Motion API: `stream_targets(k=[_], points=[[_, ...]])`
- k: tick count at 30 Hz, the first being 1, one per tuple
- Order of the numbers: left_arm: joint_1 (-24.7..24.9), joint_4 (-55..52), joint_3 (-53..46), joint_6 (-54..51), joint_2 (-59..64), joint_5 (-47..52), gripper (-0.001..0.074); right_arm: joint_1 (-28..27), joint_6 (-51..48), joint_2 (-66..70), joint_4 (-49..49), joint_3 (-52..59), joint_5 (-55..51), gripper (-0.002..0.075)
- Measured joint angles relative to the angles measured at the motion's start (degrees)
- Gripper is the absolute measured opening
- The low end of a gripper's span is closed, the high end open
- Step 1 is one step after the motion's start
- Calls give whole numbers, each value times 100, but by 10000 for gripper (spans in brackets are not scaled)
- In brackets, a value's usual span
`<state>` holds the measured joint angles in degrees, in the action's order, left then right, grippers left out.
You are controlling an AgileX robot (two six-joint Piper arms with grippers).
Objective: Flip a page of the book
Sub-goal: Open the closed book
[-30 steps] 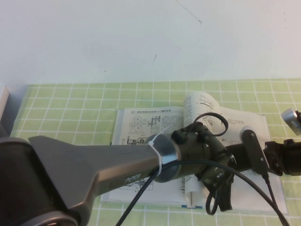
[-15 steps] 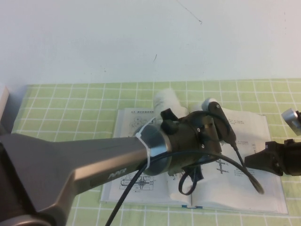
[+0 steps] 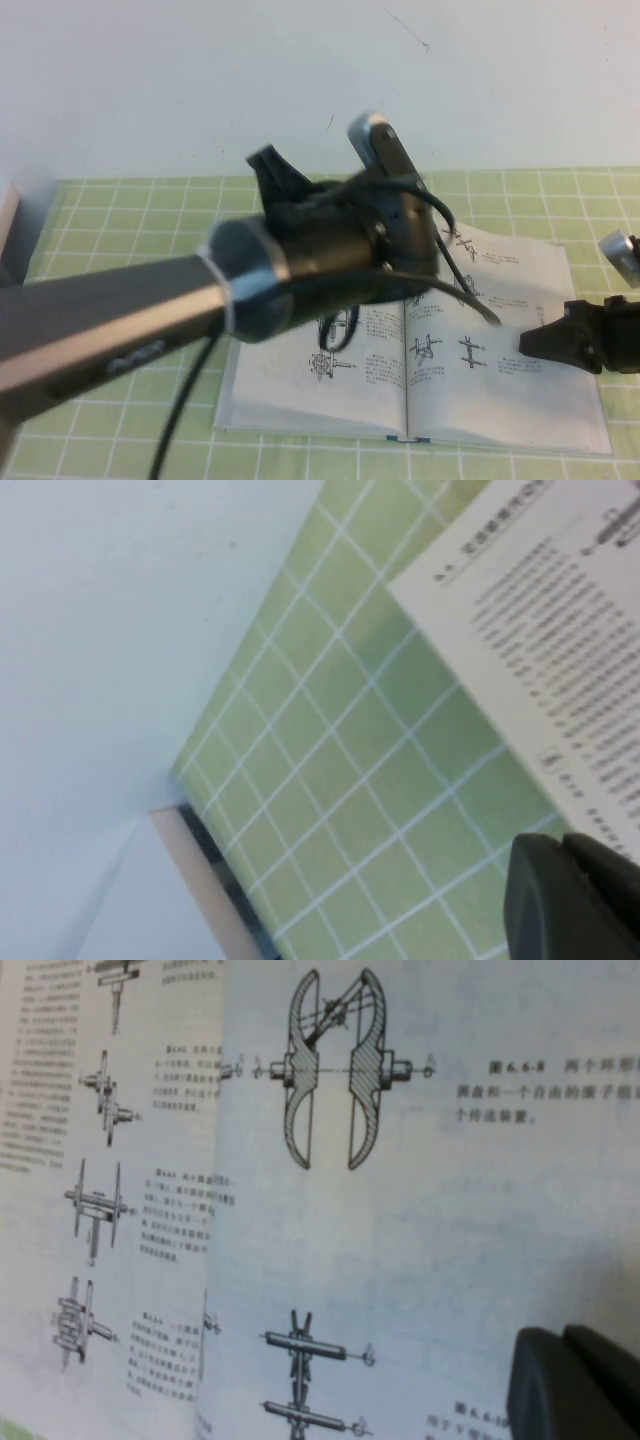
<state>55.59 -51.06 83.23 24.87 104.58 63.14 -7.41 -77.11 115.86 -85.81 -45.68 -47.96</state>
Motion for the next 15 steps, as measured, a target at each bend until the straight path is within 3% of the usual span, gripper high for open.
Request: stream_targets(k=[6,15], points=[[-542,283,0,93,-779,-56,-4,0,0,-11,13,0,0,-2],[-1997,2215,-637,-424,-2254,-1574,-4,0,-133,-989,229,10,62,-2]])
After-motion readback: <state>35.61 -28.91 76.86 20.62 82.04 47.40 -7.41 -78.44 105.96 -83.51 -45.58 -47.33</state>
